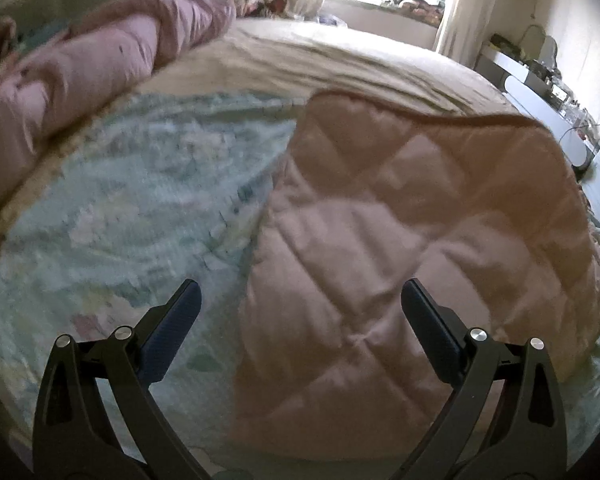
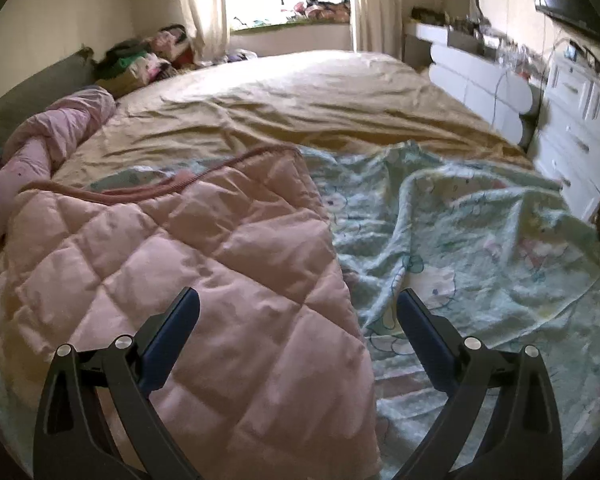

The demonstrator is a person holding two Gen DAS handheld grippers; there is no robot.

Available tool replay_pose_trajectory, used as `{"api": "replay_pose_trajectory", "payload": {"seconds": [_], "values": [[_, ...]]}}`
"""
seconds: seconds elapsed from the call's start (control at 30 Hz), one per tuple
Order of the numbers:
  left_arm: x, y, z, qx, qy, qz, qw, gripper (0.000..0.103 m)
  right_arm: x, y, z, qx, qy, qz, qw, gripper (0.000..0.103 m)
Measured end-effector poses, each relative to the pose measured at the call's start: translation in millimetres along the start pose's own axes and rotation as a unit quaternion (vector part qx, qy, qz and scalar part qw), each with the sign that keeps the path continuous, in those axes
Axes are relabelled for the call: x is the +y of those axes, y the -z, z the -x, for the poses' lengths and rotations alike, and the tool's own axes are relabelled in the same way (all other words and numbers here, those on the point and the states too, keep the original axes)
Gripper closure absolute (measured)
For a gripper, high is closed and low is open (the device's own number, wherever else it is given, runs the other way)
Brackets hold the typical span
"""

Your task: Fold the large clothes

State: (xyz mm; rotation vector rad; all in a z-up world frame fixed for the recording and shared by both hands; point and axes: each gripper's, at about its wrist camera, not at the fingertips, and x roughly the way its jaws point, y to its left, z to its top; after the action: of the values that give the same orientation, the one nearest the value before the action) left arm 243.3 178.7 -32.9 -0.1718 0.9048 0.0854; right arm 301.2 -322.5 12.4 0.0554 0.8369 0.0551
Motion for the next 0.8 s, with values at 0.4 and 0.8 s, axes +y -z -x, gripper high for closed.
{"api": "replay_pose_trajectory", "payload": {"seconds": [0.4, 0.8], "values": [[-13.2, -0.3, -16.3, -0.012, 0.025, -0.007, 0.9996, 0.025, 2.2, -5.3, -36.5, 0.033, -0.039, 0.003, 0.999, 0.033], [-22.8, -22.7, 17.1, -0.075, -0.009, -0.043, 0.9962, 0.089, 19.4, -17.5, 14.8, -0.087, -0.015, 0.037, 0.995, 0.088]]}}
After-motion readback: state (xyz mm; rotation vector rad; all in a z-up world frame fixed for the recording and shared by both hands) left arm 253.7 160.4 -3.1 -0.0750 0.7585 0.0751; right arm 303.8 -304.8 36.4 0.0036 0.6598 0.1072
